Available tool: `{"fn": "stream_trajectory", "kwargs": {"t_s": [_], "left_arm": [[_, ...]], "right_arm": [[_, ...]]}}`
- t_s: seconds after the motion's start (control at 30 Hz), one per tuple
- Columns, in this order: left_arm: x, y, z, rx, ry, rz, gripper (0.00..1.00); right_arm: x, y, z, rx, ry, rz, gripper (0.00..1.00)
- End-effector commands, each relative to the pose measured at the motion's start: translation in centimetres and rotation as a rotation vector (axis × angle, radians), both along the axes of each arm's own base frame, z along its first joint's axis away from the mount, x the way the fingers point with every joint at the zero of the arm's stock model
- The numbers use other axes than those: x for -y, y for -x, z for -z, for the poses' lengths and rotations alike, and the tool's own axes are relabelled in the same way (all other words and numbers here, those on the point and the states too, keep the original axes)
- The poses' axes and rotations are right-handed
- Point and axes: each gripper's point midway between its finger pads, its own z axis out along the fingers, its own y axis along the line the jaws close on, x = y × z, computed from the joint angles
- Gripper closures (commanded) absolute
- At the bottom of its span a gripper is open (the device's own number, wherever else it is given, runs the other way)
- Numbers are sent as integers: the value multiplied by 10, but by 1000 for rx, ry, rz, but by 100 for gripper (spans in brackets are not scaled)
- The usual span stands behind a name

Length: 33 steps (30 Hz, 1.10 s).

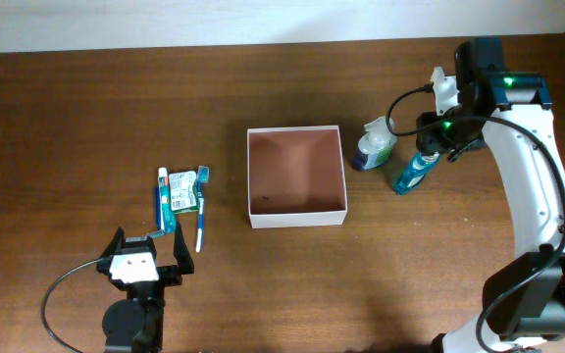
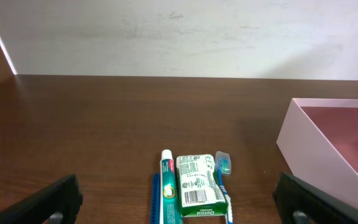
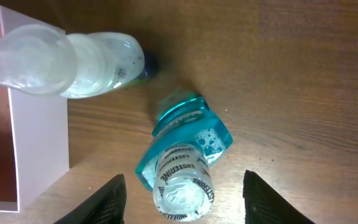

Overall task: Pack container
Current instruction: 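Lower the right gripper over the teal Listerine bottle, then close the right gripper around the Listerine bottle neck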

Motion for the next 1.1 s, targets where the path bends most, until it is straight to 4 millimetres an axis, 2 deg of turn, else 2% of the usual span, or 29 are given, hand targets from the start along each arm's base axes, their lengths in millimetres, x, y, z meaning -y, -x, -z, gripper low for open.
{"fn": "stream_trajectory", "kwargs": {"t_s": [0.0, 0.37, 0.43, 0.67, 1.07], "left_arm": [[-2, 0, 3, -5, 1, -10, 0], [-2, 0, 3, -5, 1, -10, 0], [-2, 0, 3, -5, 1, -10, 0], [-2, 0, 3, -5, 1, -10, 0], [-2, 0, 3, -5, 1, -10, 0]], "right_arm": [[-4, -5, 4, 5, -7, -15, 47], [-4, -2, 20, -33, -8, -15, 47], [-4, 0, 24, -43, -9, -15, 50], [-4, 11, 38, -89, -10, -14, 51], [-4, -1, 36, -41, -9, -15, 54]]}}
